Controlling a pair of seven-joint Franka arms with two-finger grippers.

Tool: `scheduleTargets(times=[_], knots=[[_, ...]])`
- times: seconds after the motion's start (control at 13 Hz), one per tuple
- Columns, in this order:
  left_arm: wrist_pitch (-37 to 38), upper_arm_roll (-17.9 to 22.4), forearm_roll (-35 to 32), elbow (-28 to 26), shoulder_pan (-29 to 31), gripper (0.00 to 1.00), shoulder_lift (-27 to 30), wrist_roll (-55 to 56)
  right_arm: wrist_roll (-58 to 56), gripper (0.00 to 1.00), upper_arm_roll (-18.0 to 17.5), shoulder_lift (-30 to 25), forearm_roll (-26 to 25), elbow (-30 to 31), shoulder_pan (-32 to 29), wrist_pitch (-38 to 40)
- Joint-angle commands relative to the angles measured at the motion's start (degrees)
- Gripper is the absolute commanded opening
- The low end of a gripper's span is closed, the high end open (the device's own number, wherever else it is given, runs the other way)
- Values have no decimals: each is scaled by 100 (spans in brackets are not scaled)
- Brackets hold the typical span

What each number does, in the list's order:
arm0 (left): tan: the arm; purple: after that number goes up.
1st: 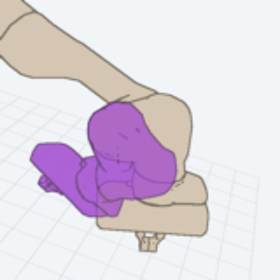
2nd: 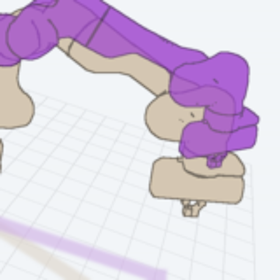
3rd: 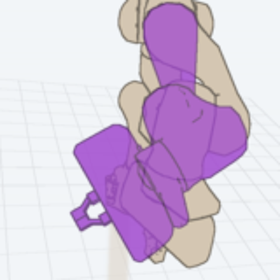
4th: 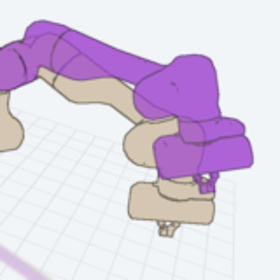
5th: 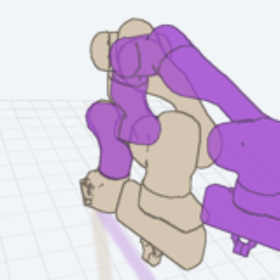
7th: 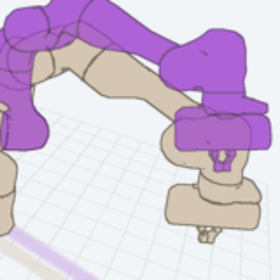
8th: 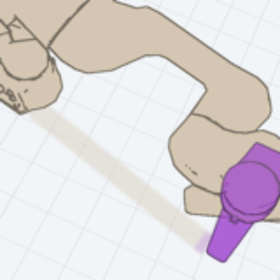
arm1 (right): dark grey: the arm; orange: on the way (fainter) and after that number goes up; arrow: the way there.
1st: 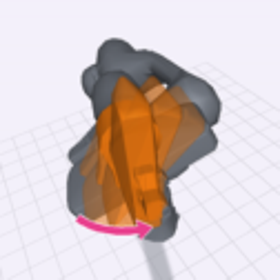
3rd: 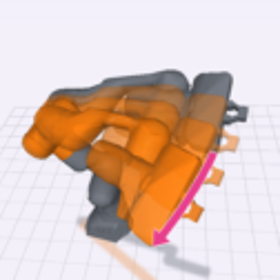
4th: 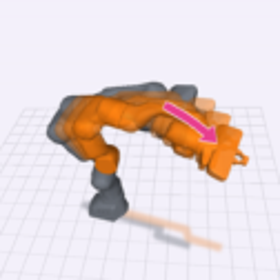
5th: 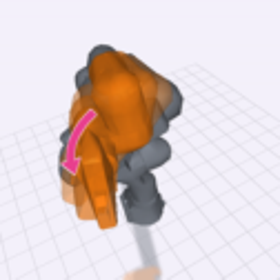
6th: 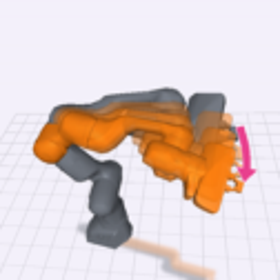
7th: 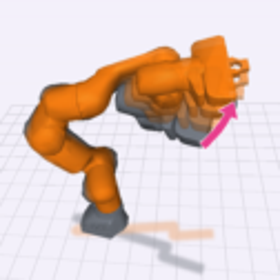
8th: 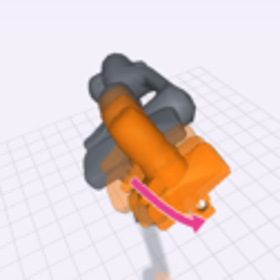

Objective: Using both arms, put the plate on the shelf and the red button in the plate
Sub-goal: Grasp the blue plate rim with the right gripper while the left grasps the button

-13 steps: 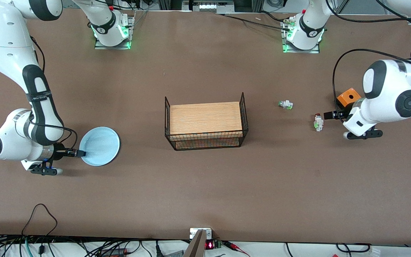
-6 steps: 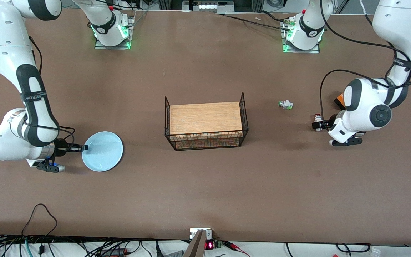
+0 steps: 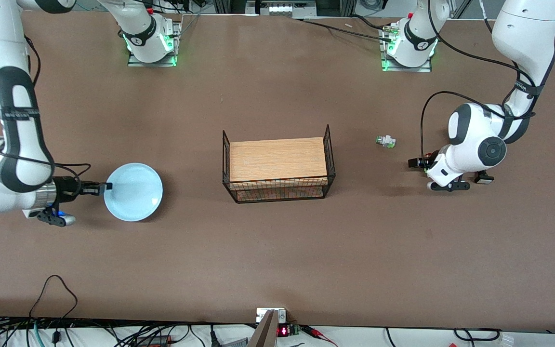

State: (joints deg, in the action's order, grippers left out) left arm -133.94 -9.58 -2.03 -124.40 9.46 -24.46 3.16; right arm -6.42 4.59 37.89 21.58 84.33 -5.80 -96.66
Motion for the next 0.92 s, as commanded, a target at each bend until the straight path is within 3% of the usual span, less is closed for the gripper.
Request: scheduleTargets(times=[0.0, 0.31, 0.46, 0.54, 0.85], knots=[[-62, -36, -69, -119, 161, 100, 134, -377, 412, 0, -20, -431, 75, -179, -44, 890], [-62, -36, -69, -128, 320, 100, 108, -492, 1228, 0, -81, -896, 110, -505, 26, 1886], [-71, -44, -69, -181, 311, 90, 108, -492, 1834, 0, -282, -1212, 241, -506, 105, 2089], [-79, -44, -69, -189, 311, 65, 90, -483, 2307, 0, -397, -1388, 250, -506, 201, 2124], [-62, -44, -61, -189, 302, 6, 64, -405, 3996, 0, -767, -1811, 259, -506, 824, 2063]])
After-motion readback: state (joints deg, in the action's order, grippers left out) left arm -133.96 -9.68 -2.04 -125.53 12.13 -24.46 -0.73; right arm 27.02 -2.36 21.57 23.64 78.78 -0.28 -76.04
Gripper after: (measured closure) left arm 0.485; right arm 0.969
